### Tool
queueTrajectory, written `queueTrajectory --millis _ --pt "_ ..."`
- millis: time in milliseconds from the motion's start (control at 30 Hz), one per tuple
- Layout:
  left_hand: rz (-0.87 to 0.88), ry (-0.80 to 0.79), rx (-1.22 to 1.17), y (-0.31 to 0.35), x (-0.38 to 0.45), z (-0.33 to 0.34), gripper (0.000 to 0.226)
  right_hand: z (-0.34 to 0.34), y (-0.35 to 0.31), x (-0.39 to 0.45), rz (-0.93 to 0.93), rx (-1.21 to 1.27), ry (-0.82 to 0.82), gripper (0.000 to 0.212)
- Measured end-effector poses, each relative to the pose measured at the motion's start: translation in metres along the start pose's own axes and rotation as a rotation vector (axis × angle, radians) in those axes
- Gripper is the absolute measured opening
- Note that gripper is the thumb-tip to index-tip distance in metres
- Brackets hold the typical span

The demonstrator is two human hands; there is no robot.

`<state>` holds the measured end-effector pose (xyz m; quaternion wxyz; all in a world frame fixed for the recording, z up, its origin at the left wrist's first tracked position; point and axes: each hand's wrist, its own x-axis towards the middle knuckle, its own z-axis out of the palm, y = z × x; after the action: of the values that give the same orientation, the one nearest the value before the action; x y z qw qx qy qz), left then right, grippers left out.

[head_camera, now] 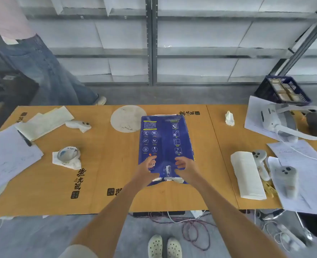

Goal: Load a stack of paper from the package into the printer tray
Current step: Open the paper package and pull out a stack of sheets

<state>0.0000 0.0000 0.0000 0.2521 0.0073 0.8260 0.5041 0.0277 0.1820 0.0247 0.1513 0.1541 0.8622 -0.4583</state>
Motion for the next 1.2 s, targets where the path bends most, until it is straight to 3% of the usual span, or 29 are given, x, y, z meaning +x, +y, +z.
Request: queueTrajectory --millis 167,467,800,1033,1200 --pt "-0.007 0.055 0.147 -0.006 0.021 0.000 0.059 0.006 0.002 0.024 0.000 -0.103 -0.020 0.041" --pt "0.168 0.081 0.649 -0.018 0.039 0.004 0.040 0.021 0.011 0.055 -0.065 -0.396 -0.076 0.011" --pt "0.223 0.135 0.667 -0.025 0.033 0.007 0.038 0.021 0.011 0.060 -0.166 -0.590 -0.107 0.018" --pt "0.237 0.120 0.682 -0.024 0.025 0.007 0.041 0.021 0.017 0.024 -0.214 -0.620 -0.236 0.017" --pt "0.231 0.068 0.687 -0.025 0.017 0.006 0.045 0.040 0.044 -0.018 -0.229 -0.744 -0.416 0.018"
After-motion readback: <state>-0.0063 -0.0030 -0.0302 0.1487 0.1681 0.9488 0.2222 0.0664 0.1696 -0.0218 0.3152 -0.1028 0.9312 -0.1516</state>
